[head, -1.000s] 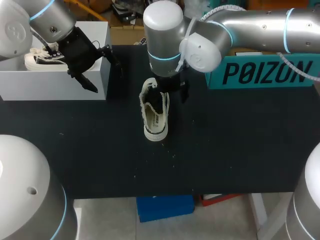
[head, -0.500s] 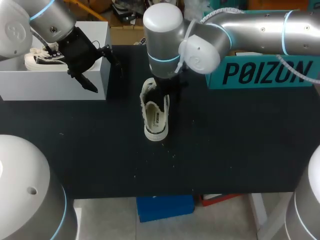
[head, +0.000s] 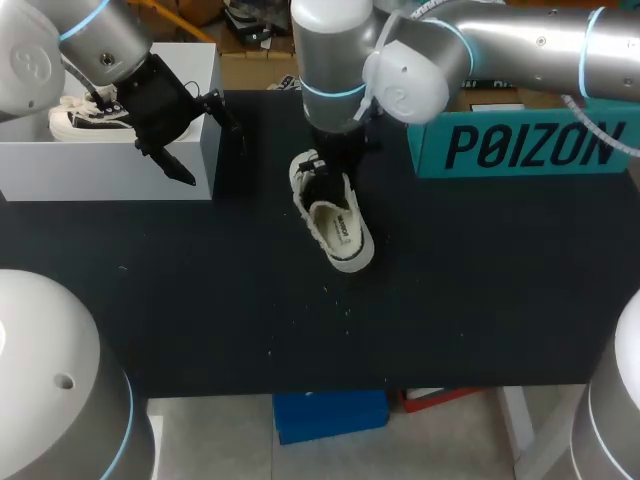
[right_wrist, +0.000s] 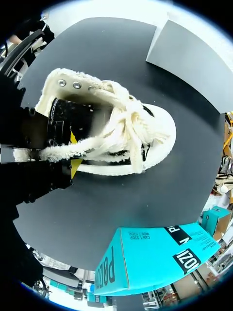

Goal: Take the shoe out of the shoebox, open the shoe tongue, remove and reinsert the insole, then place the shoe into the shoebox

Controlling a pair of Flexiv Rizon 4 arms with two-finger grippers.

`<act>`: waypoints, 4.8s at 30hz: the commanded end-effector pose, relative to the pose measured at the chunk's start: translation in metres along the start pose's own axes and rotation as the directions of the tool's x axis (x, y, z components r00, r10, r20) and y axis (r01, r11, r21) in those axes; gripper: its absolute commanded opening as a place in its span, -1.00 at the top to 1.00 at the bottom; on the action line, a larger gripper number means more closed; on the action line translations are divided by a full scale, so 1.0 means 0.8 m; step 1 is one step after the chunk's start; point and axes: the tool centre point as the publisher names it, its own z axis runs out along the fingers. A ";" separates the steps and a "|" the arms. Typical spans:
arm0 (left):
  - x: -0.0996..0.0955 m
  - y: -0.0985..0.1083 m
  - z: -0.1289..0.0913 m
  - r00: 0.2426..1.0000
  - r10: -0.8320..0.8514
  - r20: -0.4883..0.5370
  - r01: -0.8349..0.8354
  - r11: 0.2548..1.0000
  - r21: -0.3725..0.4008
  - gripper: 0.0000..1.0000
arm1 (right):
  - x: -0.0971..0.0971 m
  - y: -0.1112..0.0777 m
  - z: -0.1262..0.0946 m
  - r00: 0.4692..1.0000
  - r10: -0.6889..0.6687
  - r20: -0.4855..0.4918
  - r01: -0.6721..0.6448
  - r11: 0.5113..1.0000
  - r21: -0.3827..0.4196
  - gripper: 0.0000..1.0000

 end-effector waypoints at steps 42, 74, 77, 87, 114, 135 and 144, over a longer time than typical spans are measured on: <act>0.000 -0.001 0.000 1.000 0.000 -0.004 0.000 1.000 -0.002 -1.00 | -0.118 0.036 -0.213 0.519 -0.851 -0.087 0.847 0.525 -0.086 1.00; 0.000 -0.001 0.000 1.000 0.000 -0.004 0.000 1.000 -0.002 -1.00 | -0.251 0.118 -0.219 0.326 -0.940 -0.106 0.944 0.330 -0.028 1.00; 0.000 -0.001 0.000 1.000 0.000 -0.004 0.000 1.000 -0.002 -1.00 | -0.285 0.121 -0.226 0.290 -0.950 -0.119 0.957 0.291 0.002 1.00; 0.000 -0.001 0.000 1.000 0.000 -0.004 0.000 1.000 -0.002 -1.00 | -0.379 0.137 -0.216 0.268 -0.954 -0.137 0.963 0.264 0.047 1.00; 0.000 -0.001 0.000 1.000 0.000 -0.004 0.000 1.000 -0.002 -1.00 | -0.447 0.143 -0.123 0.283 -0.941 -0.185 0.957 0.291 -0.019 1.00; 0.000 -0.001 0.000 1.000 0.000 -0.004 0.000 1.000 -0.002 -1.00 | -0.476 0.162 -0.062 0.252 -0.941 -0.225 0.958 0.275 -0.076 1.00; 0.000 -0.001 0.000 1.000 0.000 -0.004 0.000 1.000 -0.002 -1.00 | -0.475 0.163 -0.029 0.226 -0.935 -0.273 0.960 0.262 -0.103 1.00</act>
